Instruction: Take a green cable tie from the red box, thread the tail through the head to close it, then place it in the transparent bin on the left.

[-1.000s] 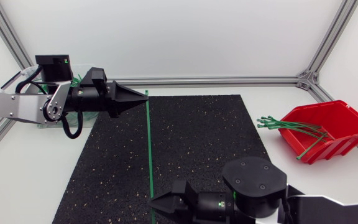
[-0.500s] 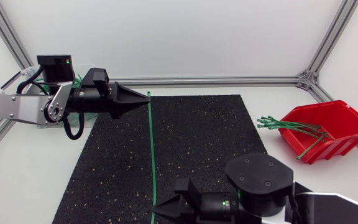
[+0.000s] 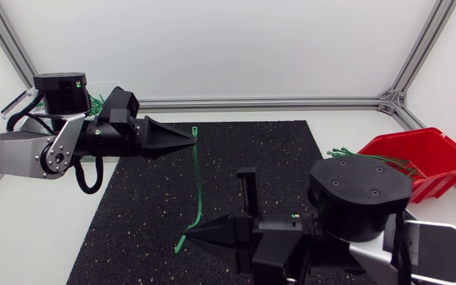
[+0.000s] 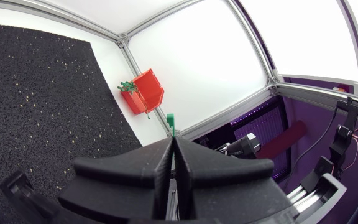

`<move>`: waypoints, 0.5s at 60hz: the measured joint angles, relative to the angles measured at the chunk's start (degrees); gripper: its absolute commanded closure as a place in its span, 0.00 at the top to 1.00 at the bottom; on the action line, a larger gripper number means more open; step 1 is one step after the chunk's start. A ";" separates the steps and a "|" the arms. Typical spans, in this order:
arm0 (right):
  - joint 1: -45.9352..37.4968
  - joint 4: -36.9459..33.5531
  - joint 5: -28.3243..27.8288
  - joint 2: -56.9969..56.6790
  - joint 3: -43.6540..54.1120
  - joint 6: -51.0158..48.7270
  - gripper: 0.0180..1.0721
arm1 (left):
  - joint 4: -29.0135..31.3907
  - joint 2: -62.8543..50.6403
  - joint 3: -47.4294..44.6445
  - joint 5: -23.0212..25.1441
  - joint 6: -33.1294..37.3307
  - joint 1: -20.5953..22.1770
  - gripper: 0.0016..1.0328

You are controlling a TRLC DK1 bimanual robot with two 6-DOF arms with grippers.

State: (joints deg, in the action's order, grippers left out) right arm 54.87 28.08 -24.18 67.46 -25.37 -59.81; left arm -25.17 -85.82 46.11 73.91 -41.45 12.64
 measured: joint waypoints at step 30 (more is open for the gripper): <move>-1.01 -18.75 -7.10 2.05 -6.36 28.00 0.05 | -0.17 6.99 -6.78 -1.86 7.61 2.32 0.04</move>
State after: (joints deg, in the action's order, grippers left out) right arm 53.87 9.32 -31.29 69.52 -31.73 -31.81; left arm -25.34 -78.83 39.33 72.05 -33.85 14.96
